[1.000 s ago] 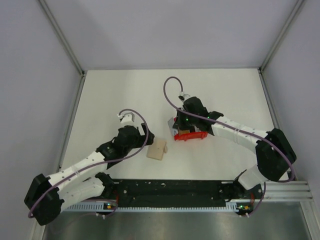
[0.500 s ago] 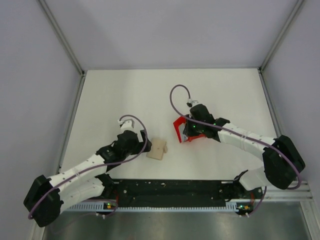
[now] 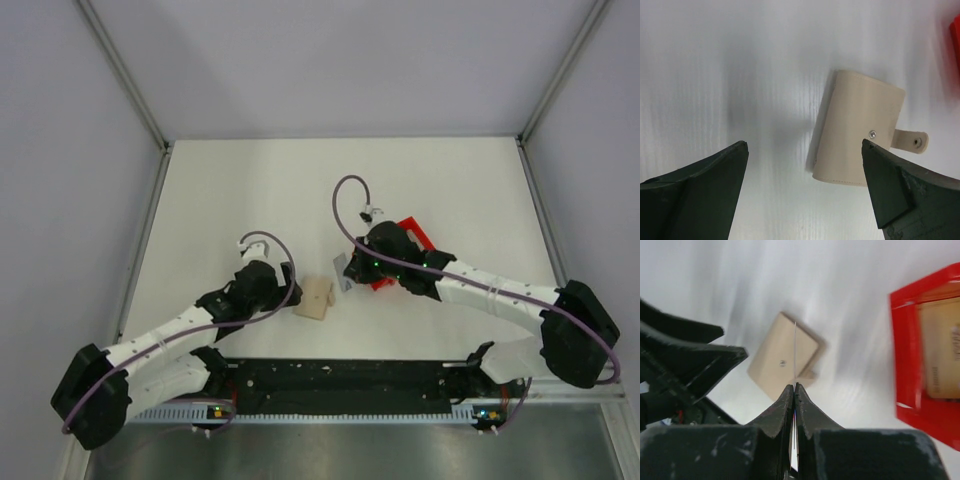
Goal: Put the credit cards into the card holder
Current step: Open the card holder at the center of the board.
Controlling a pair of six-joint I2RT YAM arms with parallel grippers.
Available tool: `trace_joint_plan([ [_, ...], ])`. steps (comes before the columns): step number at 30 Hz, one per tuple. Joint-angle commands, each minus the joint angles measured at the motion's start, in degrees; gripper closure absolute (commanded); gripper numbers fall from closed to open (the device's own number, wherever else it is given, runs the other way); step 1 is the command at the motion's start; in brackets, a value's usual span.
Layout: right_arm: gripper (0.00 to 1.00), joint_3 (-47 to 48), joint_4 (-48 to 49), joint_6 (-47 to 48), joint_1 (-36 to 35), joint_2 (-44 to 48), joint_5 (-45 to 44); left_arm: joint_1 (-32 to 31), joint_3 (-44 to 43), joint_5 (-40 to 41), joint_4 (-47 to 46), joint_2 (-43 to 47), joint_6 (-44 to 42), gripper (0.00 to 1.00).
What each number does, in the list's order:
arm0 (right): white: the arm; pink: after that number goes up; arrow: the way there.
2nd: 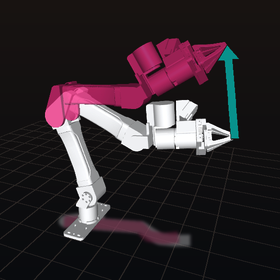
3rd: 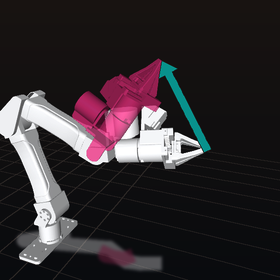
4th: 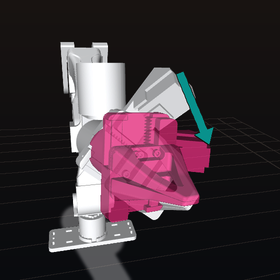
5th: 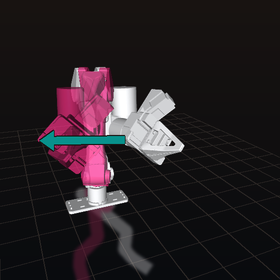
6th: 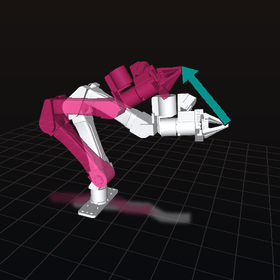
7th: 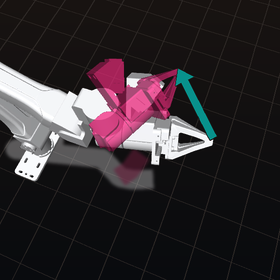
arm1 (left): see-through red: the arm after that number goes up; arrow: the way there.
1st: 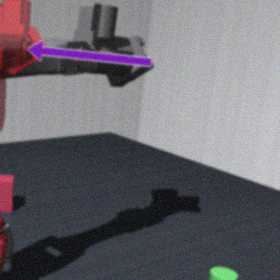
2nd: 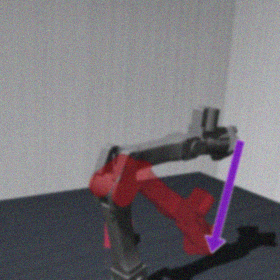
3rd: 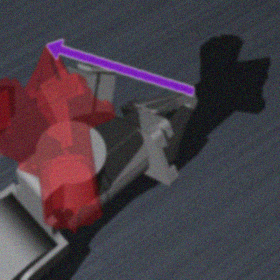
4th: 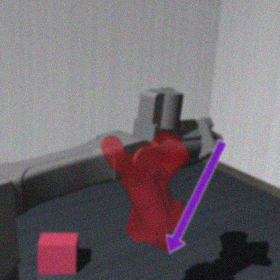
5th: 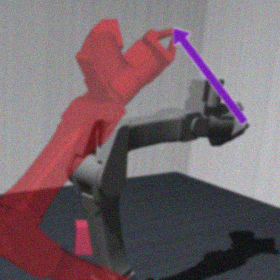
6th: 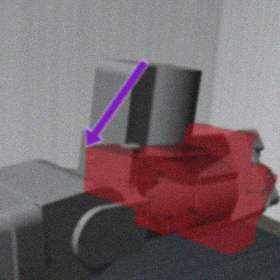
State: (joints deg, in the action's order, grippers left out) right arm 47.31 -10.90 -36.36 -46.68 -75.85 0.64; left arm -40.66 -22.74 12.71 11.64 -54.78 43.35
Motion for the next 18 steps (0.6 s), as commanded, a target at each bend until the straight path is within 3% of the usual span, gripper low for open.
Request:
trace_joint_plan([
  [1,1.00,1.82,9.48,-9.60,-7.10,-2.45,-6.78,4.79,-0.02,-0.31,2.51,0.38,-0.37,0.02],
  [4,1.00,3.75,10.19,-11.80,-10.97,-6.22,-11.44,8.57,1.12,-4.26,1.81,1.26,-0.37,0.02],
  [9,1.00,5.16,9.14,-14.35,-12.30,-11.24,-13.47,9.38,1.12,-5.15,1.98,1.87,-0.81,0.02],
  [18,1.00,-0.72,8.61,-14.44,-12.39,-8.26,-14.18,9.38,2.26,-9.98,-1.09,2.31,-3.89,0.02],
])
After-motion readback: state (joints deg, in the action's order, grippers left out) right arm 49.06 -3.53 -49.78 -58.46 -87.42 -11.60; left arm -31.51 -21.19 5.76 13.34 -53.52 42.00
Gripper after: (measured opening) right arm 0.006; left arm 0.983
